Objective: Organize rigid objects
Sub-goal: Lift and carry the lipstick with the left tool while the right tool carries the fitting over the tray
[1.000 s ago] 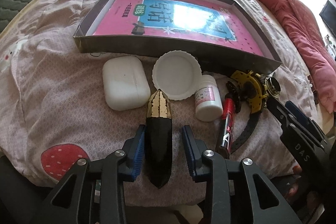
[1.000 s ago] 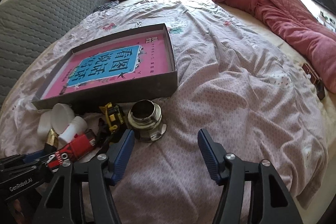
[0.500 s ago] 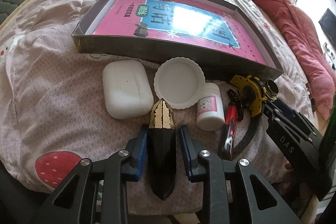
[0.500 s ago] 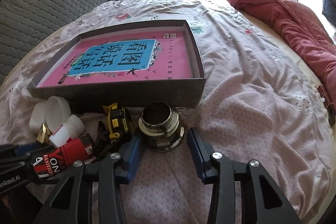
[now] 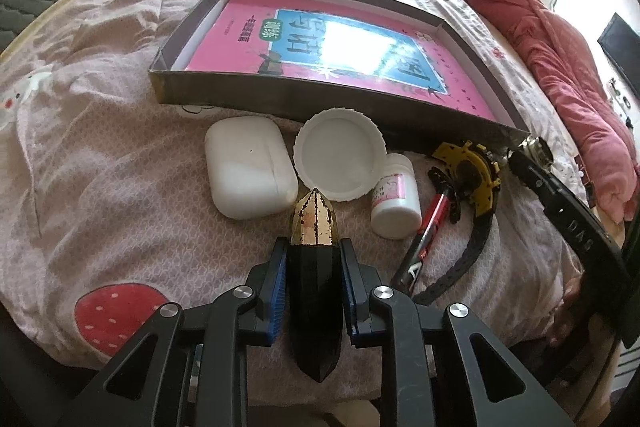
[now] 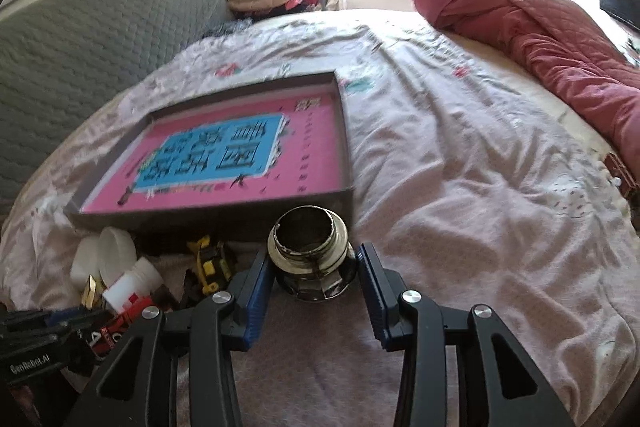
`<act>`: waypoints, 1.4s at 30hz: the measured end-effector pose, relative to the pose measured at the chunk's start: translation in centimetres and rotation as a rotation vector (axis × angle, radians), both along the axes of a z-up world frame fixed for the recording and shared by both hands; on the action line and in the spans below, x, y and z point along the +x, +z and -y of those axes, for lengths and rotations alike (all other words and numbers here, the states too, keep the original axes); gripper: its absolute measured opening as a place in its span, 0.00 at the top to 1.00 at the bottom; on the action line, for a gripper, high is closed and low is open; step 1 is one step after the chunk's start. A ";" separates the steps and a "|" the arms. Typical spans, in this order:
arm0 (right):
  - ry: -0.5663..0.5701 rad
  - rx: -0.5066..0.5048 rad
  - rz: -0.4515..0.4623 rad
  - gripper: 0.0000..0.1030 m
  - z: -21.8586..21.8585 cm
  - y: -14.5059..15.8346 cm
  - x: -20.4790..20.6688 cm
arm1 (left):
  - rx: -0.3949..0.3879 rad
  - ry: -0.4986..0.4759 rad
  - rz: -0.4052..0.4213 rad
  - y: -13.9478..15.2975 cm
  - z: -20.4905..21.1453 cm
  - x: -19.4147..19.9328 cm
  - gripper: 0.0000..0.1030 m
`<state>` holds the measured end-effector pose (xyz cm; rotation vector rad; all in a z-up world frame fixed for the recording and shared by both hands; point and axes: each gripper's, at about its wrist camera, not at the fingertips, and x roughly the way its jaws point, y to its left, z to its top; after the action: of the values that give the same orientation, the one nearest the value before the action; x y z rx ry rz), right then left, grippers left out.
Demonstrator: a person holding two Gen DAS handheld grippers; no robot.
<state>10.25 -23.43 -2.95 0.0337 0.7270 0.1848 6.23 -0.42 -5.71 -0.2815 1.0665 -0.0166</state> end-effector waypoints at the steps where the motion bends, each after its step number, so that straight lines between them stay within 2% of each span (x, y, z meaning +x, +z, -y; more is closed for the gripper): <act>1: -0.005 0.004 0.008 0.59 0.2 0.2 -0.1 | -0.003 -0.002 0.002 0.2 -0.1 -0.2 0.77; 12: 0.046 0.054 0.086 0.59 -0.7 2.3 -2.2 | -0.011 -0.006 0.102 3.5 -0.8 -1.5 0.77; 17: 0.078 0.034 0.103 0.59 -2.2 2.7 -3.0 | -0.006 0.004 0.138 4.7 -1.5 -1.9 0.77; 30: 0.078 0.003 0.153 0.59 -3.3 3.9 -5.1 | 0.017 0.010 0.190 6.0 -2.3 -1.8 0.77; 42: 0.068 0.020 0.160 0.59 -3.1 4.1 -4.4 | 0.059 0.017 0.236 7.1 -3.3 0.2 0.77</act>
<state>5.83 -20.29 1.12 0.0128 0.5669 0.2571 6.39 2.85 1.36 -0.2295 0.8287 -0.0027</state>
